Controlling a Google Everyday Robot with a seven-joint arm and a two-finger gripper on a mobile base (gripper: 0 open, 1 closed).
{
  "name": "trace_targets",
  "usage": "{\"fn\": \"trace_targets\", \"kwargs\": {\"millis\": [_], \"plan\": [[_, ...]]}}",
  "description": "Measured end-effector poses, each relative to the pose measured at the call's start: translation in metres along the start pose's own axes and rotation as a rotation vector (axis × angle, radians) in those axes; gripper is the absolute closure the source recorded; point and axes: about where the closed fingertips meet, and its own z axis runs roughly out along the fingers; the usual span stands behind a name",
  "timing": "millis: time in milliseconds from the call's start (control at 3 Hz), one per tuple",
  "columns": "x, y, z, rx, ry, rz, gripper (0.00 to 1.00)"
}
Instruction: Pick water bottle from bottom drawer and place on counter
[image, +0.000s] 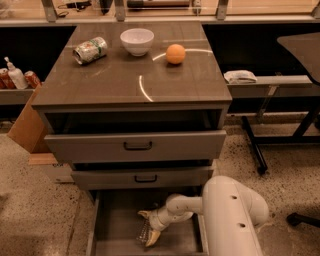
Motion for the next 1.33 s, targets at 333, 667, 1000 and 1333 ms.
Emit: {"fn": "trace_targets", "kwargs": {"millis": [333,667,1000,1333], "plan": [[0.0,0.003,0.003,-0.002,-0.016,0.006,0.41],[-0.003,0.003,0.003,0.001,-0.032,0.001,0.64],[-0.011,0.0,0.005,0.001,-0.052,-0.017,0.89],[-0.019,-0.003,0.007,-0.004,-0.065,-0.037,1.0]]}}
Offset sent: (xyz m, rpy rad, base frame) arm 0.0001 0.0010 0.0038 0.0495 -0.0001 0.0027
